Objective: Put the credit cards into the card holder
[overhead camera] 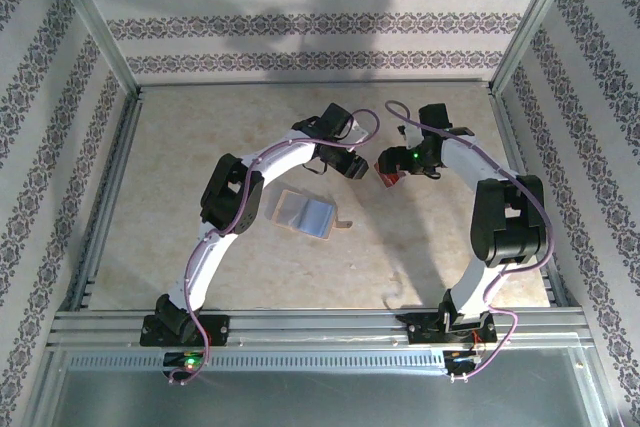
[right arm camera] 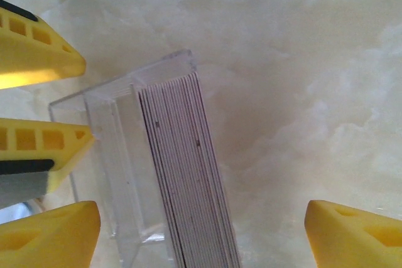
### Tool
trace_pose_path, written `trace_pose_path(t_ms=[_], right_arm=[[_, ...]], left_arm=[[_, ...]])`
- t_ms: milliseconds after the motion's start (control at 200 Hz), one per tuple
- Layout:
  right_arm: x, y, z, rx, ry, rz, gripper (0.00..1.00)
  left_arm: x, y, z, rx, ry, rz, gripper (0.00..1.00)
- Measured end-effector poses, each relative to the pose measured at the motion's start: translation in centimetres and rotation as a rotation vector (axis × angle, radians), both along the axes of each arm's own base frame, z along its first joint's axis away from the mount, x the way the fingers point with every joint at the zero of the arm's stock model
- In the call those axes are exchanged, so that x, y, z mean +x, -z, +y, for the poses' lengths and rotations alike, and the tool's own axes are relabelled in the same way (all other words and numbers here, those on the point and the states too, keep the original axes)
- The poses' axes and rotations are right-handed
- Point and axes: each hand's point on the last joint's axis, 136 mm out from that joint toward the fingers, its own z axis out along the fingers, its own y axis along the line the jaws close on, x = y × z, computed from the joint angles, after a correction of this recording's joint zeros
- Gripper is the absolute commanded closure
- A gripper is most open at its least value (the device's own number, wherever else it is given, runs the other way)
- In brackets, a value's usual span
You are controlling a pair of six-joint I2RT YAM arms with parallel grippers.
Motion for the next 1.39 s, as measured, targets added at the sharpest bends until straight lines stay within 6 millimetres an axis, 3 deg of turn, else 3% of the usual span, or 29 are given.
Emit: trace_pose_path(t_ms=[335, 919, 1394], right_arm=[[-0.1, 1.1, -0.6, -0.099, -0.021, 0.023, 0.16], [-0.4, 1.4, -2.0, -0.176, -0.015, 0.040, 0.17], [-0.5, 0.5, -2.3, -0.198, -0.016, 0.018, 0.19]], left_arm=[[0.0, 0.1, 0.1, 0.005, 0.003, -0.004, 0.45], [0.0, 0.2, 0.1, 0.010, 0.004, -0.007, 0.44], [-0.1, 0.3, 0.0, 0.018, 0.010, -0.013, 0.44]])
